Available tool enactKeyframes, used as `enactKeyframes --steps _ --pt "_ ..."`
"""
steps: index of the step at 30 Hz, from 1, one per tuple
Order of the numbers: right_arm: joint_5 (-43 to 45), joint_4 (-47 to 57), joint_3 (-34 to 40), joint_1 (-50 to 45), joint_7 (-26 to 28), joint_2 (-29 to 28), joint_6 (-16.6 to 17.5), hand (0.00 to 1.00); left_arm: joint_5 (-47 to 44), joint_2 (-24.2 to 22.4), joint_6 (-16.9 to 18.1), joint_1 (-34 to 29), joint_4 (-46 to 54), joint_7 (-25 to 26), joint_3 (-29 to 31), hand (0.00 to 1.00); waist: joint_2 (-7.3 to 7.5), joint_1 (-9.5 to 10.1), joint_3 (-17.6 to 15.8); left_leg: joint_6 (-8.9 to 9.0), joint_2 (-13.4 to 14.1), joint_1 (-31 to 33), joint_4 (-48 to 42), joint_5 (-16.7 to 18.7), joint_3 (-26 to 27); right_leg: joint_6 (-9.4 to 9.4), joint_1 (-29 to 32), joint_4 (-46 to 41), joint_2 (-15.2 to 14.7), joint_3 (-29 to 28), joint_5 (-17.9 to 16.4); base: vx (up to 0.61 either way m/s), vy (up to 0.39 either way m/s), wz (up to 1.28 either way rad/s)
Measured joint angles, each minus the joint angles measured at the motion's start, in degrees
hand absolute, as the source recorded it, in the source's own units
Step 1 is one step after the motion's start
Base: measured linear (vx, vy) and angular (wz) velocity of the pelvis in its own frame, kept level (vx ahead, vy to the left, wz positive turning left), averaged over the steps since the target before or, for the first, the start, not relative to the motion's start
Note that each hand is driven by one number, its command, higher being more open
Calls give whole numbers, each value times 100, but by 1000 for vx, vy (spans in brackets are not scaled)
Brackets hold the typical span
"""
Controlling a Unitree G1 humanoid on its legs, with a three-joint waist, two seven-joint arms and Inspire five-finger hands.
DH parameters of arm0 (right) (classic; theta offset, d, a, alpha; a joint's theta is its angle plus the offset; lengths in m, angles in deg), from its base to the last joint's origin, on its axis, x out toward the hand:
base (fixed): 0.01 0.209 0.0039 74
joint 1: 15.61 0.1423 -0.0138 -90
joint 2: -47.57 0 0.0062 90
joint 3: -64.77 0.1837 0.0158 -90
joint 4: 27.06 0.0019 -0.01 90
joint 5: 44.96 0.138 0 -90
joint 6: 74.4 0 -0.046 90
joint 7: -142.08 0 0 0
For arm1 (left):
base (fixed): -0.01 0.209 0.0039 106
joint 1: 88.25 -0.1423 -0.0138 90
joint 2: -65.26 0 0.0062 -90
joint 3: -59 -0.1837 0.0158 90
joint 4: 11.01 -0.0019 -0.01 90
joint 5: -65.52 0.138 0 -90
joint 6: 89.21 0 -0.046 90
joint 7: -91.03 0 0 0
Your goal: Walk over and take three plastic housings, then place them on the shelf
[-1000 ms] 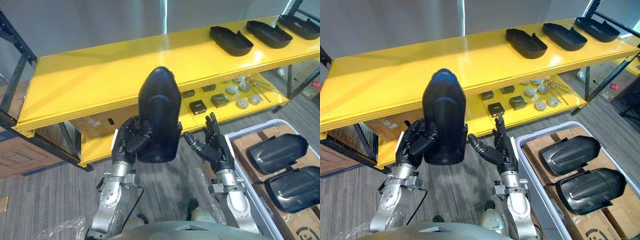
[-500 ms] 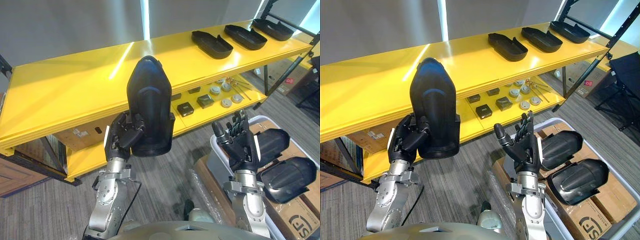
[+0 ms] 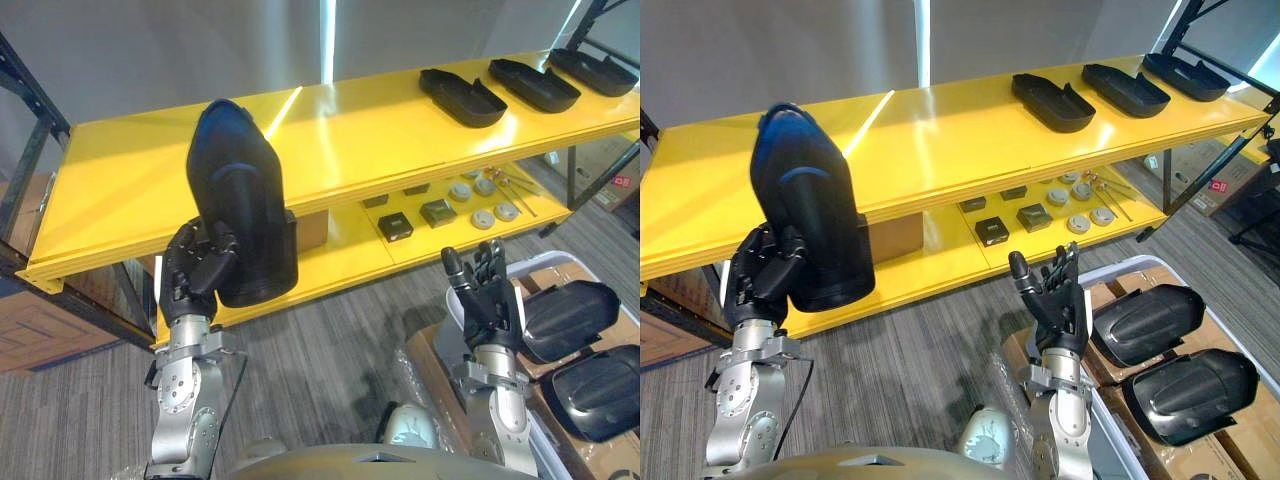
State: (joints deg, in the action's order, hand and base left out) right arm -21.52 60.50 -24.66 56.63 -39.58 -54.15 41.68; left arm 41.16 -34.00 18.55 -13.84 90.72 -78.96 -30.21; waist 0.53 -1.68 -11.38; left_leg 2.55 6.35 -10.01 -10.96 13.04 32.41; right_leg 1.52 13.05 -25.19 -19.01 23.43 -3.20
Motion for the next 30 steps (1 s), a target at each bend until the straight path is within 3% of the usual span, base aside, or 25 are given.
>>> enactKeyframes --steps 1,2,3,5,6,9,11,12,13,14,15,17,19,20,21,23,24,25,26,27,30 --pt "-9 3 -6 -34 58 -3 -41 100 9 11 4 -3 5 17 -62 0 19 -10 -8 81 44 -86 -12 44 40 241 18 641 96 21 212 55 -27 -10" --pt "-11 22 -15 -81 66 -2 -42 100 22 28 5 -8 7 42 -82 0 47 -7 -4 168 30 -114 -46 84 51 309 -45 907 110 49 346 109 -75 -6" --pt "-12 68 -22 -188 81 14 -43 100 29 28 7 -23 3 82 -179 0 59 -29 -25 353 85 -206 -255 255 17 70 -153 1003 137 -14 979 164 -130 -6" --pt "-8 63 1 -220 59 188 -80 100 43 -85 3 -52 -12 153 -416 0 -282 -32 27 558 452 -240 -480 390 54 -1 -150 716 363 -5 705 222 -139 -11" --pt "-13 64 4 -215 57 246 -82 100 61 -84 4 -20 -7 165 -515 0 -360 -42 76 599 548 -246 -474 399 76 -21 -85 549 434 -2 542 270 -140 -7" --pt "-24 66 58 -147 50 279 -83 100 77 -67 -30 128 4 217 -640 0 -372 -67 99 627 753 -297 -636 339 71 -63 46 13 545 37 -55 252 -164 -5" --pt "-7 66 140 -156 85 285 -85 100 71 -46 -53 114 -1 311 -637 0 -367 1 103 369 1076 -75 -1529 177 -10 -136 -123 74 691 29 -229 251 -242 -22" --pt "-2 66 210 -156 135 289 -91 100 69 -19 -57 101 -5 351 -623 0 -376 28 102 129 1295 162 -2187 -67 -158 -150 -294 235 797 3 -261 221 -254 -15" --pt "-2 66 303 -161 210 314 -91 100 69 3 -60 82 -7 369 -575 0 -401 15 87 123 1600 585 -3136 -646 -594 -150 -637 536 953 6 -278 220 -197 -19" --pt "-1 73 378 -151 263 417 -90 100 60 -13 -56 9 -7 367 -521 0 -449 51 116 304 1721 913 -3798 -560 -929 -171 -919 802 1033 -23 -268 232 -151 -19" --pt "5 84 429 -152 286 486 -89 100 58 -9 -56 -37 -8 365 -517 0 -470 60 132 309 1734 1048 -3930 -390 -982 -175 -1080 932 1062 -45 -269 270 -72 -32" --pt "74 119 553 -116 335 594 -83 100 66 -12 -54 -132 -7 342 -508 0 -486 111 186 132 1593 1343 -3471 -55 -844 -173 -1383 1197 1075 -206 -272 337 -13 -52" --pt "77 172 564 6 340 658 -84 100 73 -12 -5 -156 3 301 -443 0 -462 143 206 117 1379 1592 -2287 -43 -881 -67 -1424 1258 923 -433 -273 330 80 -67" --pt "63 220 563 20 338 684 -84 100 74 -26 1 -172 5 248 -442 0 -456 145 206 159 1277 1689 -1600 -234 -979 89 -1424 1248 812 -553 -228 252 115 -49" --pt "49 226 563 24 338 713 -84 100 76 -35 4 -205 8 213 -443 0 -462 146 210 164 1211 1700 -1292 -398 -1019 127 -1428 1241 761 -612 -226 274 172 -60" --pt "-105 231 563 26 288 921 -84 100 75 -81 8 -307 12 15 -454 0 -658 138 335 216 1069 1706 -617 -1654 -1194 452 -1457 1247 763 -809 -215 332 284 -46" --pt "-185 219 563 23 224 909 -95 100 72 -63 5 -255 19 -136 -446 0 -630 48 418 421 860 1501 -378 -1331 -1267 591 -1517 1258 611 -822 -190 280 312 -4" --pt "-184 220 554 27 223 862 -95 100 71 -27 6 -216 47 -206 -433 0 -514 21 424 397 701 1404 -183 -1322 -1268 642 -1522 1271 485 -805 -159 181 257 13" --pt "-179 234 531 40 274 765 -93 100 61 102 6 -208 190 -309 -403 0 -239 4 429 303 453 1231 166 -1394 -1184 745 -1535 1406 276 -803 -91 243 338 -6" --pt "-182 389 477 109 511 660 -93 100 -70 326 -31 -223 373 -463 -37 0 106 2 523 230 171 972 425 -1365 -1029 889 -1826 1900 138 -646 269 206 267 -15" --pt "-177 397 488 101 518 661 -94 100 -225 321 -31 -220 473 -479 28 0 52 7 518 284 239 994 401 -1323 -1015 873 -1854 2035 215 -607 255 26 41 -14"
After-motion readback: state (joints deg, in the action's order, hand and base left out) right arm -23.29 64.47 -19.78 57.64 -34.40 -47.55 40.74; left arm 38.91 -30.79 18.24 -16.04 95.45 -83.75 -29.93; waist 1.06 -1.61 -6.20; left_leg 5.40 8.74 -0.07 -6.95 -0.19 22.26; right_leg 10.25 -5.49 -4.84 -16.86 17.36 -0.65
